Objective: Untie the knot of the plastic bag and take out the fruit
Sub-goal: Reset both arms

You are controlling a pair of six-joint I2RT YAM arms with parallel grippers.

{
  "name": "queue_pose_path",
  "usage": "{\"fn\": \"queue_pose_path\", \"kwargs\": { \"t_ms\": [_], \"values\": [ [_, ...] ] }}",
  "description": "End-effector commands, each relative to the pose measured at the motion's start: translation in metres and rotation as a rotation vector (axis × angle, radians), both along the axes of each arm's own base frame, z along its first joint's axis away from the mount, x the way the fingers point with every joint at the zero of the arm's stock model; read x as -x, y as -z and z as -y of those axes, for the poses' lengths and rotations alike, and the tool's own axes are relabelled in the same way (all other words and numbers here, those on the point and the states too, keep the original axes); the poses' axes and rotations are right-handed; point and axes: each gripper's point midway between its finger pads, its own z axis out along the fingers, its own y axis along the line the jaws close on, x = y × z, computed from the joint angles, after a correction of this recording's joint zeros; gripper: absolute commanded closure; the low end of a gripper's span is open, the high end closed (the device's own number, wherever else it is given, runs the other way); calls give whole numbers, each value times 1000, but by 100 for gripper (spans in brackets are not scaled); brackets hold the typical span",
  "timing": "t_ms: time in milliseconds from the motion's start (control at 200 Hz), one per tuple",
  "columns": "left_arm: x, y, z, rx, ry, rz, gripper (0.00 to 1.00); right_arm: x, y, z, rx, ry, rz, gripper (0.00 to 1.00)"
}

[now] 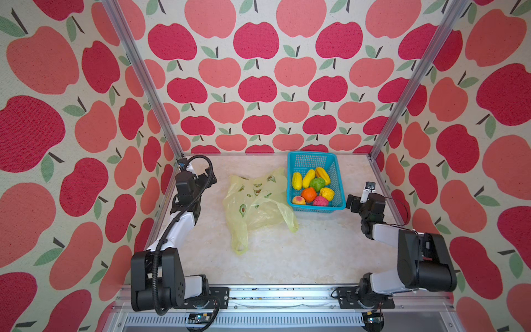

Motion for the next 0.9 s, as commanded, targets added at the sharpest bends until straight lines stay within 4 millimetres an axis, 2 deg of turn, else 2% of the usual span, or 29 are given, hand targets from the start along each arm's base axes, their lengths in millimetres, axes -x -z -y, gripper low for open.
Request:
{"fn": "queue_pose_path", "kwargs": {
  "t_ms": [0,100,135,205,265,315,360,420,475,525,560,595,640,895],
  "values": [
    [24,65,-29,-167,-94,-151,1,-6,-5,-21,-17,-115,48,1],
    [30,86,-40,-248,-136,-196,1,0,-8,-16,15,-69,80,1],
    [36,96,-43,-250,-154,-273,1,2,-9,-13,24,-49,96,1],
    [43,110,-41,-228,-152,-282,1,7,1,-24,44,-84,100,1],
    [42,113,-30,-159,-95,-207,1,3,1,-32,63,-122,177,1],
    [40,116,-24,-112,-50,-173,1,9,4,-25,62,-84,122,1],
    [38,121,-26,-104,-54,-175,1,7,5,-22,58,-65,102,1],
    [34,126,-27,-92,-53,-217,1,4,3,-28,69,-99,143,1],
    [29,126,-25,-95,-36,-206,1,5,3,-27,69,-94,138,1],
    [30,132,-17,-118,7,-184,1,4,3,-27,69,-87,139,1],
    [26,127,-12,-146,29,-129,1,4,3,-28,72,-94,143,1],
    [26,134,-4,-157,64,-162,1,4,4,-28,70,-95,134,1],
    [21,137,-3,-177,60,-163,1,4,4,-28,70,-98,139,1],
    [26,143,6,-217,84,-131,1,3,4,-30,70,-108,136,1]
  ]
}}
